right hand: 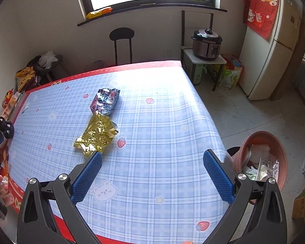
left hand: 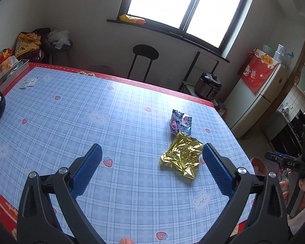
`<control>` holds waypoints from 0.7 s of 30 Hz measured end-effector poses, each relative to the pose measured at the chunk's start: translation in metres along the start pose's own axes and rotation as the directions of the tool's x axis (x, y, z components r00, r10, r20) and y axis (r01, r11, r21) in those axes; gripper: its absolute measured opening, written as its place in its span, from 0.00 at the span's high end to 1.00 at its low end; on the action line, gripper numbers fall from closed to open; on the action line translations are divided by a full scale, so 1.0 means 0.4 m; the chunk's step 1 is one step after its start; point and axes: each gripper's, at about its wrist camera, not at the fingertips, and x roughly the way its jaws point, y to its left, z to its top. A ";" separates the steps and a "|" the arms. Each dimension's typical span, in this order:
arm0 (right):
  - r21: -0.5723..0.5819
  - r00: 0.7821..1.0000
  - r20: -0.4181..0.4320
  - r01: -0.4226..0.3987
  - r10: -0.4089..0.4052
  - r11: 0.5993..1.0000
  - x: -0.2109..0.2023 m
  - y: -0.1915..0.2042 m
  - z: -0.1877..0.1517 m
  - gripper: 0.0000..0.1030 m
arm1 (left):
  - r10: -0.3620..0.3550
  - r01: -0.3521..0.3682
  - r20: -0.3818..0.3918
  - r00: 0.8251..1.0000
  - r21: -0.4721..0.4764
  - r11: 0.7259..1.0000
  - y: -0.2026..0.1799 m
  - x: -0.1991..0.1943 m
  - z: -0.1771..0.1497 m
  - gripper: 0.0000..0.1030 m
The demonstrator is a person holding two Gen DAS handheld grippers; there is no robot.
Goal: Collect trash
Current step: 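Bring both tools back to the table toward the gold foil and wrapper, then grasp the gold foil sheet with the right tool and lift it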
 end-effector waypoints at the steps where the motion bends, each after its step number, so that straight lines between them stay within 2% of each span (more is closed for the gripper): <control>1: -0.007 1.000 -0.002 -0.010 0.010 1.000 0.019 0.019 0.004 0.05 | 0.004 -0.004 -0.007 1.000 -0.006 1.000 0.017 0.008 -0.002 0.05; 6: -0.104 0.994 -0.075 -0.089 0.081 0.991 0.144 0.141 0.009 0.05 | 0.009 -0.010 -0.030 1.000 -0.049 0.999 0.091 0.054 -0.011 0.05; 10: -0.120 0.993 -0.072 -0.098 0.090 0.988 0.260 0.190 0.020 0.05 | 0.010 -0.013 -0.051 0.999 -0.063 0.998 0.124 0.101 -0.012 0.05; 13: -0.045 0.993 -0.103 -0.061 0.056 0.997 0.356 0.188 0.017 0.05 | 0.014 -0.019 -0.066 0.998 -0.068 0.998 0.141 0.141 -0.006 0.05; 16: 0.102 0.983 -0.150 -0.090 0.105 0.991 0.429 0.168 -0.016 0.08 | 0.010 -0.015 -0.077 0.997 -0.071 0.997 0.147 0.178 -0.001 0.05; 17: 0.136 0.980 -0.163 -0.094 0.116 0.986 0.450 0.168 -0.027 0.14 | 0.009 -0.014 -0.083 0.997 -0.070 0.997 0.148 0.190 0.000 0.05; 18: 0.158 0.978 -0.169 -0.095 0.122 0.983 0.467 0.171 -0.036 0.18 | 0.005 -0.012 -0.092 0.996 -0.071 0.997 0.150 0.203 -0.001 0.05; 21: 0.178 0.986 -0.133 -0.073 0.098 0.981 0.492 0.189 -0.044 0.20 | 0.001 -0.009 -0.111 0.994 -0.070 0.998 0.151 0.235 0.000 0.05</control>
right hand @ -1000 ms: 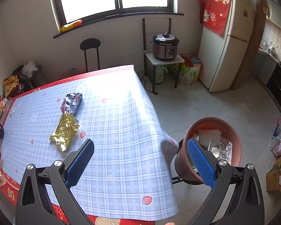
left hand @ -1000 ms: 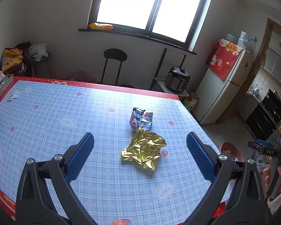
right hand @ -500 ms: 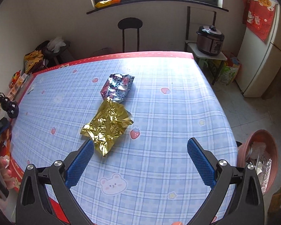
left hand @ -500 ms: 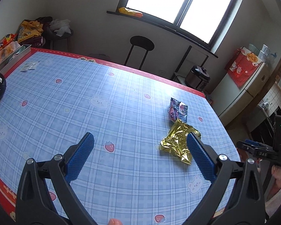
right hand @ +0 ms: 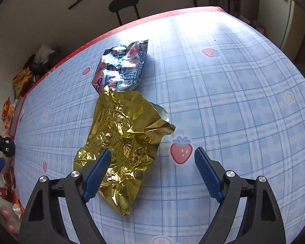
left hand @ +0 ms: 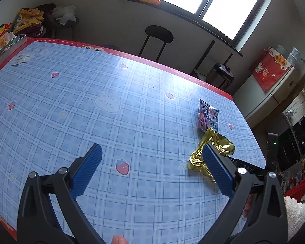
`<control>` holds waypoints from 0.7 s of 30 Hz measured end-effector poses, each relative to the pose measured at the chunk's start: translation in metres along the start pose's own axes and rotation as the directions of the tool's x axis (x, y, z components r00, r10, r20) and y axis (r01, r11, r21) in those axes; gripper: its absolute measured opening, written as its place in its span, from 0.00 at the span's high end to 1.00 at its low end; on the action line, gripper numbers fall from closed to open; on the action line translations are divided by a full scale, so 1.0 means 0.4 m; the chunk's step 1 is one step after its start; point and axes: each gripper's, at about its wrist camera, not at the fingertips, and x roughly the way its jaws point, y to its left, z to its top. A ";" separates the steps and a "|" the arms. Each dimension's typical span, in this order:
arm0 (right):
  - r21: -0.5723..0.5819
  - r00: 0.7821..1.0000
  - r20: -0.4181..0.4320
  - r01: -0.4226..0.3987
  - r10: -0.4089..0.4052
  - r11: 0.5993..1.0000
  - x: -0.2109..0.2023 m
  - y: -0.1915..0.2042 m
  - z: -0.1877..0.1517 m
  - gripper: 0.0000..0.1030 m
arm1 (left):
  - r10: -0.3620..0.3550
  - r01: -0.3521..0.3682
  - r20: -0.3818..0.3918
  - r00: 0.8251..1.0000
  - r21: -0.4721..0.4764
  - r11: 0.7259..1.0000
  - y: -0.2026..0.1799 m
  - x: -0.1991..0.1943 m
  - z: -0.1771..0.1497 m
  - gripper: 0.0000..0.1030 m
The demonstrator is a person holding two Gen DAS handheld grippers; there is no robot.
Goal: Collect trash
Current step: 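Grasp the gold foil sheet with the right tool and lift it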
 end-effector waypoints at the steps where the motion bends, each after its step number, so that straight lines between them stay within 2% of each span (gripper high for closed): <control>1: -0.004 1.000 0.009 0.011 -0.011 1.000 0.007 0.009 0.002 0.20 | 0.000 0.000 -0.005 1.000 0.002 1.000 0.000 0.009 0.002 0.05; 8: -0.111 0.990 0.045 0.140 -0.136 0.984 0.046 0.084 0.003 0.19 | -0.006 0.007 -0.040 0.999 0.007 1.000 -0.013 0.051 0.006 0.05; 13: -0.155 0.989 0.061 0.142 -0.134 0.978 0.056 0.101 -0.007 0.21 | -0.011 0.013 -0.066 0.998 0.030 0.999 -0.038 0.071 0.001 0.05; 14: -0.165 0.990 0.063 0.135 -0.127 0.977 0.054 0.104 -0.007 0.26 | -0.012 0.015 -0.075 0.997 0.035 0.999 -0.044 0.075 -0.003 0.05; 15: -0.176 0.991 0.065 0.127 -0.117 0.976 0.050 0.107 -0.008 0.36 | -0.013 0.016 -0.082 0.997 0.042 0.999 -0.051 0.078 -0.007 0.05; 18: -0.163 0.996 0.046 0.084 -0.077 0.983 0.033 0.089 -0.005 0.53 | -0.018 0.024 -0.102 0.995 0.052 0.998 -0.061 0.085 -0.018 0.05; 21: -0.120 1.000 0.026 0.019 -0.016 0.993 0.006 0.060 -0.007 0.58 | -0.040 0.046 -0.135 0.990 0.040 0.998 -0.064 0.093 -0.023 0.05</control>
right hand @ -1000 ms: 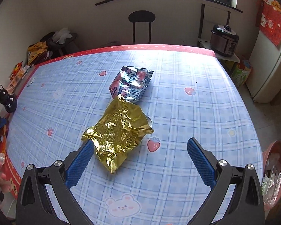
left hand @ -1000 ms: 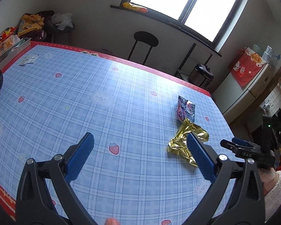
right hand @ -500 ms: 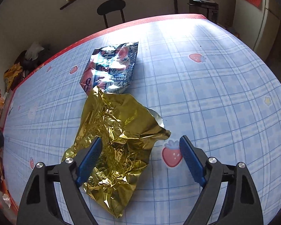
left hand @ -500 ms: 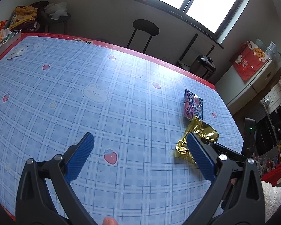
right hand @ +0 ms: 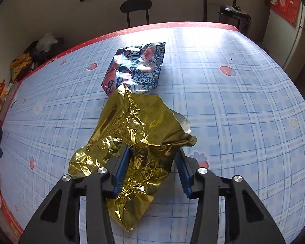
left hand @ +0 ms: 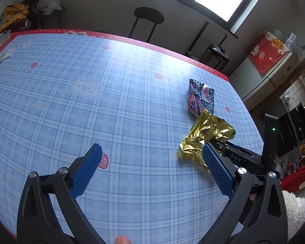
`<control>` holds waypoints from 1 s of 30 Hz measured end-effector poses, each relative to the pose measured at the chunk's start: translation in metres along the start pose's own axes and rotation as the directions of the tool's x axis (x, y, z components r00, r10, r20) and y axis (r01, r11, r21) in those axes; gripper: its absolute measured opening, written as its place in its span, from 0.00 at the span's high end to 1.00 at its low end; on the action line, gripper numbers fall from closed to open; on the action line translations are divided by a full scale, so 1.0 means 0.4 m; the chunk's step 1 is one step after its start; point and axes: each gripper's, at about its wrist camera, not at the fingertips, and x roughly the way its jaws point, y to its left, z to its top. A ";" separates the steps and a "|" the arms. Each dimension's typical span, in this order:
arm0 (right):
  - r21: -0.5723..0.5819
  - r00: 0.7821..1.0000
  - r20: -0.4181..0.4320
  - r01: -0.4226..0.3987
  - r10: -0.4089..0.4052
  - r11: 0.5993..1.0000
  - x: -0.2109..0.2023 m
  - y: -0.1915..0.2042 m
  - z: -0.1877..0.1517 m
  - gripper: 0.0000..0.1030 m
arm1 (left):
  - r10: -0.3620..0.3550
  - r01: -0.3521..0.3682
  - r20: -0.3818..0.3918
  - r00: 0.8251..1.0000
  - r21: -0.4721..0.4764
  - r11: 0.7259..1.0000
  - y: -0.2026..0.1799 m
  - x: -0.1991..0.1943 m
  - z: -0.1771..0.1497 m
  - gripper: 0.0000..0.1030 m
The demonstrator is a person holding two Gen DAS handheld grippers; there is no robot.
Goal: Collect trash
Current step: 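Grasp the gold foil sheet with the right tool and lift it, then grasp the blue-red snack wrapper with the left tool and lift it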
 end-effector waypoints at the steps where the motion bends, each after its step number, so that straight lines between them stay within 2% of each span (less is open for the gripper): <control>1: 0.006 1.000 0.008 -0.016 0.016 1.000 -0.016 -0.011 0.000 0.58 | -0.004 0.004 -0.014 1.000 0.003 1.000 -0.003 0.003 0.000 0.06; 4: 0.054 0.995 0.039 -0.089 0.087 0.995 -0.069 -0.047 -0.012 0.59 | 0.004 -0.004 -0.035 0.999 0.012 1.000 -0.014 0.013 0.006 0.06; 7: 0.096 0.992 0.077 -0.110 0.103 0.989 -0.130 -0.099 -0.019 0.59 | -0.010 0.010 -0.045 0.999 0.019 1.000 -0.027 0.031 0.023 0.06; 10: 0.137 0.991 0.113 -0.093 0.078 0.986 -0.181 -0.165 -0.025 0.59 | -0.036 0.039 -0.062 0.997 0.057 0.998 -0.061 0.068 0.054 0.06; 12: 0.168 0.990 0.130 -0.072 0.050 0.983 -0.208 -0.213 -0.026 0.59 | -0.078 0.083 -0.062 0.995 0.073 0.994 -0.092 0.101 0.084 0.06; 17: 0.237 0.989 0.149 -0.015 -0.021 0.971 -0.250 -0.318 -0.037 0.59 | -0.169 0.174 -0.111 0.979 0.038 0.984 -0.158 0.259 0.184 0.10; 19: 0.263 0.987 0.154 -0.001 -0.041 0.965 -0.261 -0.344 -0.047 0.59 | -0.167 0.172 -0.131 0.977 0.032 0.984 -0.183 0.328 0.218 0.23; 23: 0.293 0.986 0.156 0.015 -0.063 0.956 -0.272 -0.377 -0.064 0.59 | -0.183 0.193 -0.176 0.967 0.042 0.980 -0.226 0.439 0.262 0.29; 26: 0.307 0.986 0.155 0.018 -0.068 0.952 -0.272 -0.386 -0.071 0.59 | -0.162 0.178 -0.197 0.967 0.065 0.982 -0.254 0.498 0.280 0.43; 30: 0.322 0.986 0.153 0.014 -0.067 0.947 -0.267 -0.394 -0.080 0.59 | -0.165 0.178 -0.213 0.963 0.039 0.983 -0.260 0.548 0.296 0.58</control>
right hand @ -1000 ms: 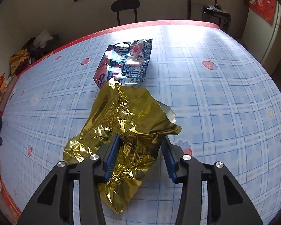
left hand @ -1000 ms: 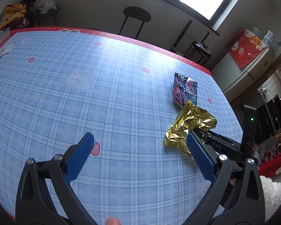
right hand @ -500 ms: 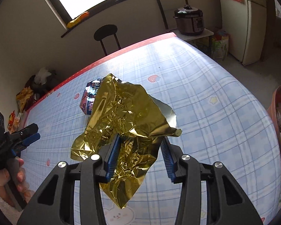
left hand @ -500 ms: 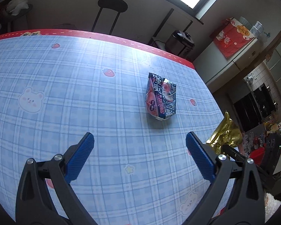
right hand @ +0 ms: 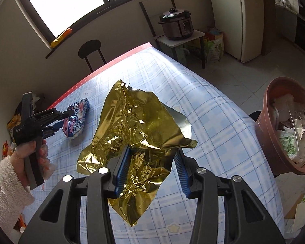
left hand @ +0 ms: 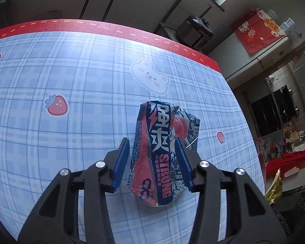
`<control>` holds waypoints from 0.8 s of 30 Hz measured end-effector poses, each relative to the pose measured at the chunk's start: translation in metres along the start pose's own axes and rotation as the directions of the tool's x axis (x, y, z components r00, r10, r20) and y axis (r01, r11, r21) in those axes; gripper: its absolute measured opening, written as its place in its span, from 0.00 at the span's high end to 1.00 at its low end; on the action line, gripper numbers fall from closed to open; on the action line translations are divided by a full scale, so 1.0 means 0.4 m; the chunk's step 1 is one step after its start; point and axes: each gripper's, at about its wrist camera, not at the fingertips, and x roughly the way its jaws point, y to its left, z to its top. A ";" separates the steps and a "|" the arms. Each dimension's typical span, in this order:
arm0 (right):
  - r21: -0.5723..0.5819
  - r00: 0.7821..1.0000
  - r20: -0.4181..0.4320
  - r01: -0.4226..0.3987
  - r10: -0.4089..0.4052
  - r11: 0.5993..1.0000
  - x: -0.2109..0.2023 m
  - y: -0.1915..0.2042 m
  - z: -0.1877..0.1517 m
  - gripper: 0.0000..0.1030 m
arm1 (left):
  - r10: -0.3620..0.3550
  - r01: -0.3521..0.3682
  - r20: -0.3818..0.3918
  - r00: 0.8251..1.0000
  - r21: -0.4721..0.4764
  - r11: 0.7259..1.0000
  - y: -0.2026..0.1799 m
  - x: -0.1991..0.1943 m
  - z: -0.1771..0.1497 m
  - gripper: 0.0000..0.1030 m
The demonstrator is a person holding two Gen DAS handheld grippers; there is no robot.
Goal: Collect trash
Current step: 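Grasp the blue-red snack wrapper with the left tool and lift it, then carry the gold foil over the bucket and open the right tool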
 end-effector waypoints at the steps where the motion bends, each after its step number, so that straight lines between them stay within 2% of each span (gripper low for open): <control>1: 0.001 1.000 0.000 0.001 -0.001 1.000 -0.001 0.001 -0.001 0.59 | -0.005 0.005 -0.003 1.000 -0.009 1.000 0.001 0.008 0.003 0.59; 3: 0.000 1.000 -0.001 -0.002 0.002 1.000 -0.002 0.002 -0.001 0.59 | -0.004 0.004 0.002 1.000 -0.014 1.000 0.000 0.014 0.002 0.65; 5: 0.001 1.000 -0.003 -0.008 0.008 1.000 -0.003 0.006 -0.002 0.59 | -0.038 0.038 0.019 0.999 -0.015 0.999 -0.004 0.003 -0.006 0.74; 9: -0.001 0.999 0.002 -0.035 0.035 0.999 -0.009 0.013 0.001 0.59 | -0.062 0.059 0.071 0.996 0.039 0.997 -0.035 -0.060 -0.039 0.91; 14: -0.007 0.996 0.020 -0.086 0.086 0.996 -0.030 0.036 0.001 0.59 | -0.025 0.011 0.127 0.992 0.114 0.993 -0.080 -0.165 -0.113 0.92; 21: -0.012 0.985 0.084 -0.151 0.152 0.988 -0.114 0.044 0.006 0.59 | -0.001 -0.001 0.233 0.972 0.007 1.000 -0.073 -0.359 -0.254 0.92; 24: -0.031 0.978 0.141 -0.154 0.157 0.988 -0.174 0.020 0.015 0.59 | 0.020 -0.032 0.254 0.967 0.042 0.999 -0.102 -0.437 -0.324 0.92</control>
